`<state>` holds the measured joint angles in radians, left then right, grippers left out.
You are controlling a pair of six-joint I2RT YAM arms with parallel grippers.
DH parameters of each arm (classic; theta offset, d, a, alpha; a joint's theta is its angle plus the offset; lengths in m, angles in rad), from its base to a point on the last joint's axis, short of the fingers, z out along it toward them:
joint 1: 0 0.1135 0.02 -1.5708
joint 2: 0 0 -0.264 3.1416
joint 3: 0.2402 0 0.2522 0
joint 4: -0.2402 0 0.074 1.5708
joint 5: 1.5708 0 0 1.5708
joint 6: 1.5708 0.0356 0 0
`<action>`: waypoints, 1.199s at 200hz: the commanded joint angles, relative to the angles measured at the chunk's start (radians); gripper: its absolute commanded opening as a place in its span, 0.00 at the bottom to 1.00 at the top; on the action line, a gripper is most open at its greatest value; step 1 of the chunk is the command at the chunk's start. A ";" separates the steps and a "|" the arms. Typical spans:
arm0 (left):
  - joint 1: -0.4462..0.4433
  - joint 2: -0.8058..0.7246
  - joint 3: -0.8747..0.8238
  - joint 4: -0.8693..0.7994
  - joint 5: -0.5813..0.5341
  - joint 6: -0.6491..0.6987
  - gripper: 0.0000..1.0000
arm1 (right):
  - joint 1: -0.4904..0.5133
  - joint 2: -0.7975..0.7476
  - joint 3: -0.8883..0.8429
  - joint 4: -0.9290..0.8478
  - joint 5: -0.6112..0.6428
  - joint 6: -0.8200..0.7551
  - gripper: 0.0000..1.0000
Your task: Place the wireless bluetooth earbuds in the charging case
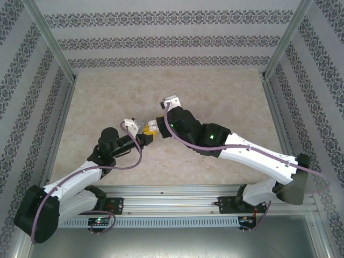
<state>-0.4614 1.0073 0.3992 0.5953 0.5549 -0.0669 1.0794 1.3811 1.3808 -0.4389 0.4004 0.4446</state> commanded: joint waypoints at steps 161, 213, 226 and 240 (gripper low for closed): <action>-0.018 -0.027 0.015 0.191 0.031 -0.162 0.00 | 0.012 0.034 -0.150 0.292 -0.043 0.031 0.20; -0.020 -0.020 0.010 0.207 0.033 -0.174 0.00 | 0.003 0.032 -0.155 0.323 -0.052 0.046 0.20; -0.021 -0.019 0.010 0.207 0.033 -0.173 0.00 | -0.003 0.031 -0.157 0.318 -0.065 0.061 0.20; -0.021 -0.015 0.010 0.206 0.033 -0.173 0.00 | -0.007 0.022 -0.168 0.321 -0.073 0.076 0.20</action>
<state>-0.4656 0.9886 0.3992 0.7250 0.5724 -0.2222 1.0821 1.4223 1.2346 -0.1375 0.3420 0.4805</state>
